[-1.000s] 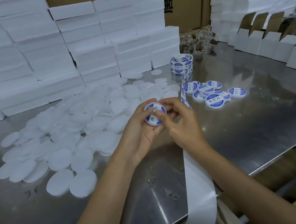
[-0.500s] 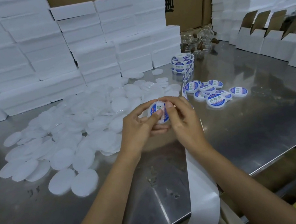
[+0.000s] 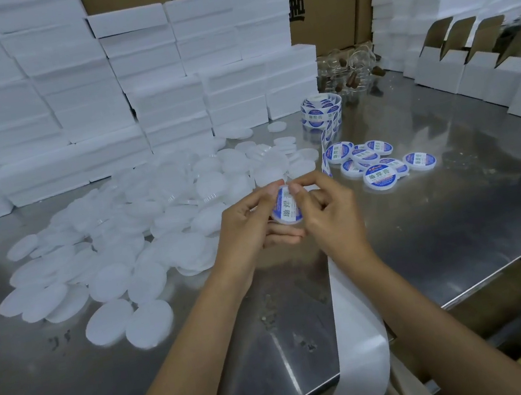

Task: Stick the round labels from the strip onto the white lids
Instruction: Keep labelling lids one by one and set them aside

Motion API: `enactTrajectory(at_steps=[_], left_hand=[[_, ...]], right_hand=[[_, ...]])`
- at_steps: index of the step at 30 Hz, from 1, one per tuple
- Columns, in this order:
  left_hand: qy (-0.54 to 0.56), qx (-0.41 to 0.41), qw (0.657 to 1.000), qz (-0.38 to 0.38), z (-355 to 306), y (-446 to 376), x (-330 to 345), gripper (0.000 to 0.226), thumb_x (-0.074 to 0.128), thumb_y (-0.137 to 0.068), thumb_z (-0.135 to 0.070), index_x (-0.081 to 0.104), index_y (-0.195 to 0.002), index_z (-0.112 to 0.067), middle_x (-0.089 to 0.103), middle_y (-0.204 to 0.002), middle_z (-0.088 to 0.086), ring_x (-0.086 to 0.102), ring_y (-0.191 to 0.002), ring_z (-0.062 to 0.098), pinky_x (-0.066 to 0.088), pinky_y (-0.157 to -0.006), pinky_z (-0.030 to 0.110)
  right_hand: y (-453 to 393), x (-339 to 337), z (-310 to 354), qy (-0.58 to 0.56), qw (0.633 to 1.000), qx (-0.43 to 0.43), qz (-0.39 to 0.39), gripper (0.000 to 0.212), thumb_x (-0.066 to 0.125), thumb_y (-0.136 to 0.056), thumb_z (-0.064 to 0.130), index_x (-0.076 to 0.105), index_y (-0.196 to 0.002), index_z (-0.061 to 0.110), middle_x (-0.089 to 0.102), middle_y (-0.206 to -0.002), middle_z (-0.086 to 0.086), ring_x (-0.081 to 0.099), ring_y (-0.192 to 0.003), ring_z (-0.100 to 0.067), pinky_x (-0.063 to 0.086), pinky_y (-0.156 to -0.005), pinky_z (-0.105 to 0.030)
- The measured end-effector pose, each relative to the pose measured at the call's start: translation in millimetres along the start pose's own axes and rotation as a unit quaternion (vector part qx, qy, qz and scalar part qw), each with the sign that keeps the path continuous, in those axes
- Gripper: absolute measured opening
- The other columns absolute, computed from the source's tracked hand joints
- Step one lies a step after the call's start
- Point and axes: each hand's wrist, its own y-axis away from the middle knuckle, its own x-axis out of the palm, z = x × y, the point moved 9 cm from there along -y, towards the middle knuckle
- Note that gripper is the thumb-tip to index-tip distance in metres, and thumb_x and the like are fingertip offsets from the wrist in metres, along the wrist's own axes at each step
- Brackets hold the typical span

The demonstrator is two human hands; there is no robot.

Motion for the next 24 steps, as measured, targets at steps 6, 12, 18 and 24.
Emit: enactTrajectory(at_steps=[6,12,18,24], left_hand=[[-0.039,0.008,0.998,0.043,-1.8,-1.5,5.4,0.04,0.076,-0.087,-0.002,0.066,-0.123,-0.014,0.074,-0.082,0.012,0.068,-0.059,0.023,0.058,-0.061,0.028],[-0.058,0.024,0.996,-0.058,-5.4,-3.4,-17.0,0.026,0.079,-0.088,-0.024,0.07,-0.105,-0.007,0.065,-0.061,0.01,0.055,-0.041,0.02,0.049,-0.043,0.025],[-0.068,0.011,0.993,-0.093,-1.2,-6.1,-25.4,0.041,0.053,-0.104,-0.039,0.073,-0.101,-0.003,0.071,-0.074,0.02,0.054,-0.047,0.023,0.047,-0.043,0.027],[0.03,-0.036,0.998,-0.042,9.6,-9.6,-16.8,0.03,0.046,-0.108,-0.026,0.068,-0.113,-0.007,0.074,-0.084,0.015,0.067,-0.055,0.021,0.054,-0.049,0.027]], right_hand=[[0.7,0.3,-2.3,0.0,1.0,0.011,-0.005,0.014,0.053,-0.1,0.014,0.064,-0.092,0.014,0.067,-0.069,-0.008,0.061,-0.059,-0.022,0.049,-0.058,-0.039],[9.4,13.1,8.3,-0.057,0.996,0.005,0.066,0.019,0.057,-0.091,0.023,0.07,-0.104,0.017,0.061,-0.065,-0.005,0.053,-0.064,-0.028,0.043,-0.062,-0.033],[14.2,26.1,3.7,-0.037,0.992,0.023,0.121,0.042,0.08,-0.078,0.017,0.063,-0.116,0.027,0.048,-0.06,0.01,0.046,-0.059,-0.007,0.045,-0.062,-0.022],[-10.9,-9.7,0.3,0.013,1.0,0.026,0.005,0.011,0.077,-0.085,0.016,0.074,-0.096,0.013,0.046,-0.061,-0.004,0.041,-0.058,-0.01,0.039,-0.062,-0.028]])
